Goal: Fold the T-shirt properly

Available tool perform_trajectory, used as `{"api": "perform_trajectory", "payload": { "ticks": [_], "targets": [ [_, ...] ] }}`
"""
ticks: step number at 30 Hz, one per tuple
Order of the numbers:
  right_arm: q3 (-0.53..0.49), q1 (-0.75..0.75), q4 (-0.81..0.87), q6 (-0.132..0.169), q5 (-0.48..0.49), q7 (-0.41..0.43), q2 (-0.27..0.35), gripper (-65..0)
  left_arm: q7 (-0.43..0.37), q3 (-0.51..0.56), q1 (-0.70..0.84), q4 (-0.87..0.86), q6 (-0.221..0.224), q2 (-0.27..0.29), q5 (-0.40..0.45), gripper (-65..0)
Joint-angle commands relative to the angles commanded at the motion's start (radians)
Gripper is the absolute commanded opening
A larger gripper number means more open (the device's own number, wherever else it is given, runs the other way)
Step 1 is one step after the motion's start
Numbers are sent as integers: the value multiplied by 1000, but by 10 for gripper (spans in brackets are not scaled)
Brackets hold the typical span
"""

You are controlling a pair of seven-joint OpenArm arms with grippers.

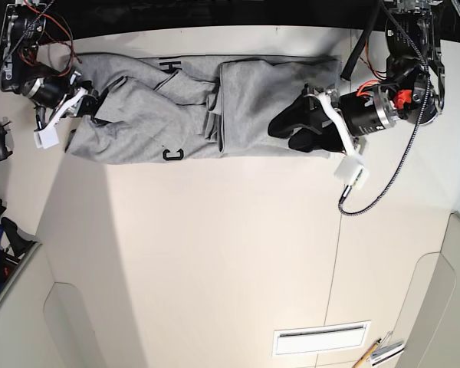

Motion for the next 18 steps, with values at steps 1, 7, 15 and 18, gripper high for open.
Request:
{"api": "perform_trajectory", "payload": {
  "ticks": [1,7,15,18],
  "targets": [
    [6,0,8,0,3,0,16,-650,9,-40,1,0,0,0,0,-240],
    [26,-3,170,-6,8,-13,56,-650,24,-166,62,0,0,-70,0,-240],
    [5,-3,417,-6,107,-91,-29,-650,-66,-164,210,-35,0,-42,120,-240],
    [-71,-3,454,-6,98,-92,-96,-650,-87,-163,216,-121,0,-28,120,-240]
  ]
}}
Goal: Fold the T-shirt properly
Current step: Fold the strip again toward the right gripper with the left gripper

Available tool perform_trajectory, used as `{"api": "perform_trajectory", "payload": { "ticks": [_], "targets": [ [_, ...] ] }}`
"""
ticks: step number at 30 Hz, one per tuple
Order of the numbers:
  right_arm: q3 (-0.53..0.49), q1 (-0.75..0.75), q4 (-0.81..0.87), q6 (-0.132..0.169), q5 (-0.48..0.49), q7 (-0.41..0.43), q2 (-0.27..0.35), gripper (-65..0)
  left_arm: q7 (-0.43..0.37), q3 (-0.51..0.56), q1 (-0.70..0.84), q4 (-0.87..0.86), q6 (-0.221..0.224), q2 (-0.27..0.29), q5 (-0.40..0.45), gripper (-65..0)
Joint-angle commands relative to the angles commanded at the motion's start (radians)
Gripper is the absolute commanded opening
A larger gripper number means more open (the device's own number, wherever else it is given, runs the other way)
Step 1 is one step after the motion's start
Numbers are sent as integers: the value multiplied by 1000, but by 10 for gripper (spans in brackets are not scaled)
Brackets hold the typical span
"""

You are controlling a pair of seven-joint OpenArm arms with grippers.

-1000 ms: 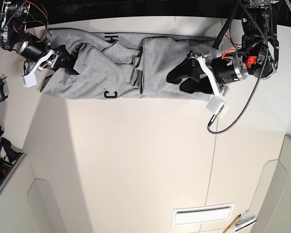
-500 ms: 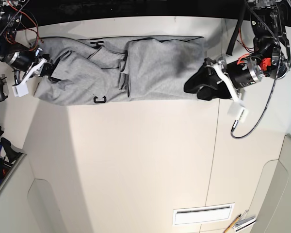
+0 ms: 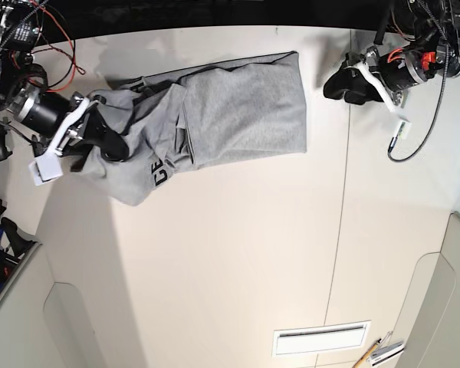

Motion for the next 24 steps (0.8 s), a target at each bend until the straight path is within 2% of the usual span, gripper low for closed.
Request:
{"api": "perform_trajectory", "payload": {
  "ticks": [5,6,10,12,13,15,16,17,20,24],
  "targets": [
    [-200,0,40,-2,-96,37,-86,-650,-27,42,0,-67,0,1,0,-240],
    [-242,0,42,-13,-121,52,-102,-650,-28,56,0,-67,0,1,0,-240],
    [-427,0,33,-27,-264,100,-153,-650,-33,95,0,-67,0,1,0,-240],
    [-526,0,24,-27,-371,170,-151,-650,-42,96,0,-67,0,3,-1,-240],
    [-570,0,21,-27,-421,202,-151,-606,-43,96,0,-67,0,4,-1,-240],
    [-649,0,21,-28,-492,240,-151,-369,-43,96,-1,-67,0,12,-2,-240],
    [-684,2,21,-27,-513,255,-152,-294,-43,96,-3,-67,0,17,-2,-240],
    [-721,3,21,-27,-529,272,-152,-272,-43,96,-3,-67,0,17,-2,-240],
    [-839,37,21,-27,-581,288,-152,-273,-34,79,-3,-66,0,10,-9,-240],
    [-970,101,21,-27,-604,286,-153,-273,52,-83,-3,-64,0,8,-122,-240]
  ]
}}
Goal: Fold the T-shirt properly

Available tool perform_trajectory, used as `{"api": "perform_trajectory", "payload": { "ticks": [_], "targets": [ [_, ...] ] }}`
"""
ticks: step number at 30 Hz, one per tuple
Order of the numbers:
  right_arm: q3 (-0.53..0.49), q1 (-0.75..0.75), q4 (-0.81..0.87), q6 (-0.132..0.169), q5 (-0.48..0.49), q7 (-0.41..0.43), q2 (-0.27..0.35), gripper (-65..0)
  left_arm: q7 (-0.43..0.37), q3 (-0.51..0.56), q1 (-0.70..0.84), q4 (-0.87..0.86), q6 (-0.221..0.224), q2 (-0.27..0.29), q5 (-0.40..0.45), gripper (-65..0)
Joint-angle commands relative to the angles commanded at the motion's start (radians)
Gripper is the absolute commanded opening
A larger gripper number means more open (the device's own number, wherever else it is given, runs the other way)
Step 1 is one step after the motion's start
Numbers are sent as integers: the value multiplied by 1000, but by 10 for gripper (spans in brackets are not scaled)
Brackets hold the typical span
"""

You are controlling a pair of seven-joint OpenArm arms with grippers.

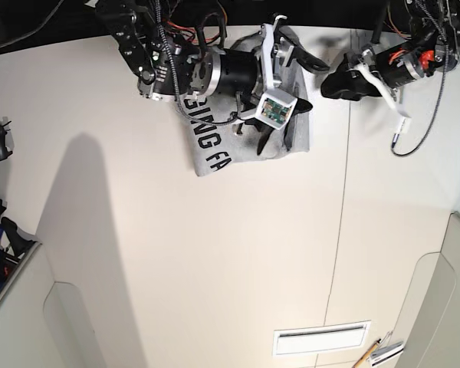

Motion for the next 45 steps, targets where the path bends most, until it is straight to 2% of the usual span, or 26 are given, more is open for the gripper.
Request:
{"api": "perform_trajectory", "payload": {
  "ticks": [4,9,10,11,12,14,15,18,21,22,25,27,28,30,33,37,41,42,45],
  "targets": [
    [-62,40,2,0,3,0,-36,-273,66,-192,1,1,0,-14,-139,-240],
    [-42,88,2,-11,-16,-2,-117,-275,121,-274,1,12,0,-33,-237,-244],
    [-24,98,2,-19,-37,-1,-126,-288,145,-275,4,24,0,-33,-271,-265],
    [3,108,2,-34,-61,1,-130,-329,180,-274,7,42,0,-32,-317,-317],
    [36,118,2,-51,-84,2,-130,-401,215,-272,9,66,0,-31,-357,-396],
    [124,134,2,-61,-119,6,-129,-613,247,-272,10,123,0,-31,-357,-539],
    [177,141,2,-63,-133,8,-129,-650,247,-272,11,161,0,-29,-357,-576],
    [344,156,0,-63,-131,12,-129,-650,247,-218,23,255,0,-29,-357,-649],
    [458,179,-39,-63,-130,19,-128,-650,247,-52,25,275,0,-29,-357,-650],
    [477,191,-74,-62,-131,31,-126,-650,245,16,25,275,0,-28,-341,-650],
    [485,250,-229,-59,-131,53,-114,-650,129,190,24,275,0,-11,-132,-650],
    [485,295,-343,-59,-132,53,-112,-650,69,285,25,275,0,-6,-26,-650],
    [485,315,-398,-58,-132,53,-112,-650,55,326,25,275,0,-7,9,-650],
    [485,348,-500,-34,-131,58,-107,-650,47,406,25,275,0,-7,48,-650],
    [485,369,-614,-32,-130,68,-92,-650,18,515,25,264,0,-7,128,-650],
    [483,359,-645,-6,-26,61,-52,-650,-86,571,22,200,0,-8,317,-650],
    [483,359,-644,-4,67,19,5,-650,-103,570,-17,127,0,-14,404,-650],
    [483,358,-644,5,87,6,18,-650,-102,570,-30,106,0,-16,415,-650],
    [483,358,-644,9,166,-49,35,-650,-105,570,-60,51,0,-16,457,-650]
  ]
}}
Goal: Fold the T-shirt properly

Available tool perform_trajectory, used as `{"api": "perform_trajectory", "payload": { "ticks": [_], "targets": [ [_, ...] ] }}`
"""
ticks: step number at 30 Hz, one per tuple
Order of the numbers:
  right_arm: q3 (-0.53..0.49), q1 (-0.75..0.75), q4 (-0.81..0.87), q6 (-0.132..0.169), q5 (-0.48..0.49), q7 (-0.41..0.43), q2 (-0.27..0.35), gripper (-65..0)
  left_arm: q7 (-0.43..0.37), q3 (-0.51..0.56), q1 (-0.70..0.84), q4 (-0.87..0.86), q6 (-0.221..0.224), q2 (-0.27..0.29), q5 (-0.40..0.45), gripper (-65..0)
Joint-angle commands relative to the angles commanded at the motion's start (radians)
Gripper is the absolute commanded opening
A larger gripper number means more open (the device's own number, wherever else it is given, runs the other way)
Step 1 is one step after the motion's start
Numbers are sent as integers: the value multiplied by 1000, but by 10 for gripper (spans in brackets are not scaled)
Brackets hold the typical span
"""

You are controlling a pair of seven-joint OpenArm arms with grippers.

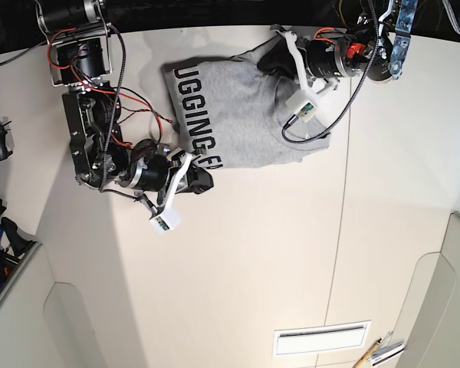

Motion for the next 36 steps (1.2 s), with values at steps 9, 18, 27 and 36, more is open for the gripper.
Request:
{"api": "perform_trajectory", "payload": {
  "ticks": [9,18,27,36],
  "targets": [
    [-3,-103,18,4,123,-79,25,-650,-23,0,-129,-31,0,-63,86,-650],
    [-3,-307,235,7,214,-87,82,-650,-136,0,-250,-32,0,-121,176,-650],
    [-3,-432,296,7,219,-87,49,-650,-180,0,-300,-48,0,-109,176,-650],
    [-8,-449,296,7,215,-87,14,-650,-170,0,-354,-199,28,-51,184,-650]
  ]
}}
